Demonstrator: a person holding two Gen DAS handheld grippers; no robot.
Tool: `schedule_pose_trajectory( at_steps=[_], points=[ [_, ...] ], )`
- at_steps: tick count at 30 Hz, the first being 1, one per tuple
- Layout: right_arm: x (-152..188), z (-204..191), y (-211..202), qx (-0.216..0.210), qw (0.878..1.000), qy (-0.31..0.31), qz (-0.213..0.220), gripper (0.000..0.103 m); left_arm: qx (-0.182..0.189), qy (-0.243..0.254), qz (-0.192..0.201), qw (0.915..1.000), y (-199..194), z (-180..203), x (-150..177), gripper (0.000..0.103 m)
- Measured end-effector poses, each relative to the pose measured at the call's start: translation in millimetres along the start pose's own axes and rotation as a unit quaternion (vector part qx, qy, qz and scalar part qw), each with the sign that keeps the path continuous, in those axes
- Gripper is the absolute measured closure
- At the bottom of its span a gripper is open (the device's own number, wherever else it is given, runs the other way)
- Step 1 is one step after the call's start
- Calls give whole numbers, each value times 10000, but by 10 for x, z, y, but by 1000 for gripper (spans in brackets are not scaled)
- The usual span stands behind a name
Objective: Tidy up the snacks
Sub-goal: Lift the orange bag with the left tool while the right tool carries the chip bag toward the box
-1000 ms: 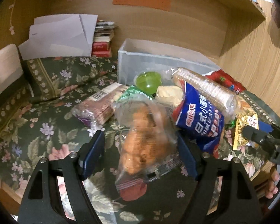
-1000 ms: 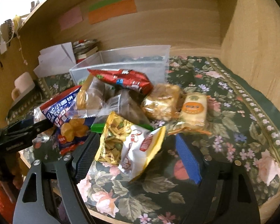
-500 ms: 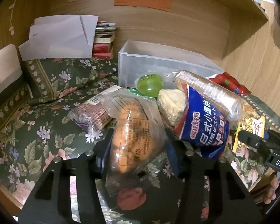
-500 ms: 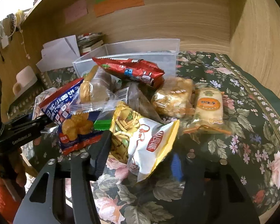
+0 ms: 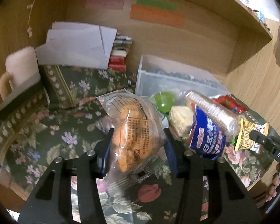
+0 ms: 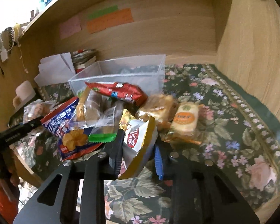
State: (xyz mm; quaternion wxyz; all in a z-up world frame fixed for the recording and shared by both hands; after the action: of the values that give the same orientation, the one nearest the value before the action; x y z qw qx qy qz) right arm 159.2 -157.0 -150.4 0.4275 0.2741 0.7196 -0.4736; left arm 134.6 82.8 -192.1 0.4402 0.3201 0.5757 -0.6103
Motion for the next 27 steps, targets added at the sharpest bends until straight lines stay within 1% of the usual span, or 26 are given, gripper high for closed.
schedule_pose_trajectory(
  at_steps=[8,16,22,27],
  points=[
    [-315,54,-157,218,9989,-126,398,77,136,125,379,9991,-128,148,-326,54],
    [-809,72,-292,334,9938,-339,1004,77,506,236,676,9962,-121,408,-753,54],
    [-1113,0,-235,253,9895,-475,1338,77,661,280,739,9947,-24,561,-991,54],
    [-1263,-60,-70,74,9892,-445,1398,77,744,315,721,9941,105,656,-1166,54]
  ],
)
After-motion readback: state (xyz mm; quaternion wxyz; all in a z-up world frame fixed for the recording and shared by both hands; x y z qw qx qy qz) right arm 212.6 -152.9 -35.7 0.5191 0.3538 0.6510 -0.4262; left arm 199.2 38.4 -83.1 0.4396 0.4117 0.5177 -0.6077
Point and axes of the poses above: each gripper's, at about its wrist camera, not at the fingertips, and y roughly the way its jaws point, z to its right, x to its underside, the point moved 8 cm from there along y, roughly the way its jaws point, and after that the axes turned 11 degrees about z, right-handed, at the moved point
